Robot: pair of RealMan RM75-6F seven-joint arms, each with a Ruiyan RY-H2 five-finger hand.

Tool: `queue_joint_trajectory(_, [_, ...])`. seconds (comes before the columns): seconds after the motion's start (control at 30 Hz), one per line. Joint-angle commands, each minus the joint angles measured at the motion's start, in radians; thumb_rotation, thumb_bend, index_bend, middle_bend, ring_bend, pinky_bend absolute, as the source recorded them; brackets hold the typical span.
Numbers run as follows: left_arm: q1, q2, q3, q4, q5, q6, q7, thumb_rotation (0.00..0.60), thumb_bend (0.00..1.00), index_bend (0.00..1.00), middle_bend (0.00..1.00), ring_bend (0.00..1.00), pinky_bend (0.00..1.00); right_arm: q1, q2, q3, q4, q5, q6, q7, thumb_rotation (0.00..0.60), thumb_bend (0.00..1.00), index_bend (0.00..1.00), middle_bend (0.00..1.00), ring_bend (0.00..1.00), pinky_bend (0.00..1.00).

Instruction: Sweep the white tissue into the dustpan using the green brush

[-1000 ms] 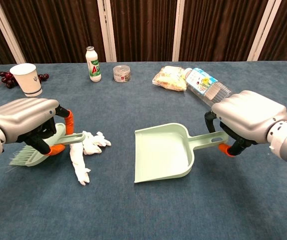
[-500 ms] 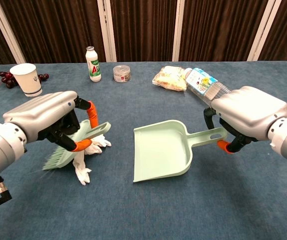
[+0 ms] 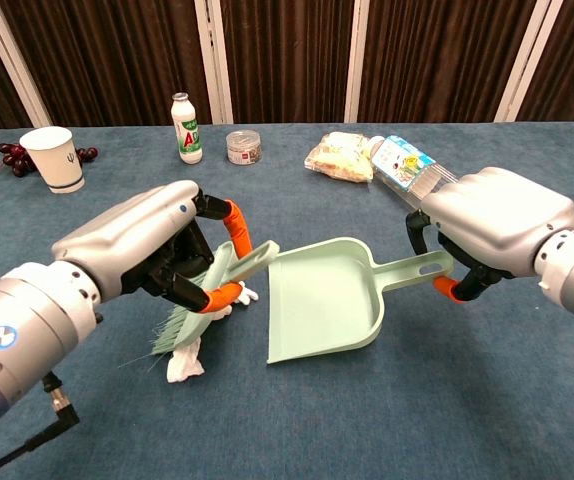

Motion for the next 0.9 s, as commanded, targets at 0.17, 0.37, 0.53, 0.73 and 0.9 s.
queue_joint_trajectory(0.17, [-0.013, -0.071, -0.014, 0.091, 0.072, 0.025, -0.031, 0.6, 0.6, 0.75, 1.0, 0.97, 0.99, -0.002, -0.005, -0.01, 0.0, 0.0, 0.002, -0.003, 0.6, 0.46, 0.58, 0.8, 0.81, 0.9])
queue_joint_trajectory(0.37, [-0.039, -0.145, -0.052, 0.175, 0.097, 0.019, -0.066, 0.6, 0.6, 0.75, 1.0, 0.97, 1.0, -0.007, 0.0, -0.012, -0.004, -0.008, 0.013, 0.004, 0.6, 0.46, 0.58, 0.8, 0.81, 0.9])
queue_joint_trajectory(0.53, [-0.061, -0.215, -0.085, 0.229, 0.114, 0.022, -0.104, 0.6, 0.6, 0.75, 1.0, 0.97, 1.0, -0.004, 0.009, -0.01, -0.009, -0.01, 0.01, 0.004, 0.6, 0.46, 0.58, 0.8, 0.81, 0.9])
queue_joint_trajectory(0.73, [-0.097, -0.305, -0.124, 0.262, 0.132, 0.019, -0.135, 0.6, 0.6, 0.75, 1.0, 0.97, 1.0, -0.001, 0.009, -0.006, -0.002, 0.005, 0.005, -0.002, 0.6, 0.46, 0.58, 0.8, 0.81, 0.9])
queue_joint_trajectory(0.9, [-0.111, -0.332, -0.132, 0.27, 0.152, 0.021, -0.134, 0.6, 0.59, 0.75, 1.0, 0.97, 1.0, -0.003, 0.011, -0.009, -0.007, 0.0, 0.008, 0.003, 0.6, 0.46, 0.58, 0.8, 0.81, 0.9])
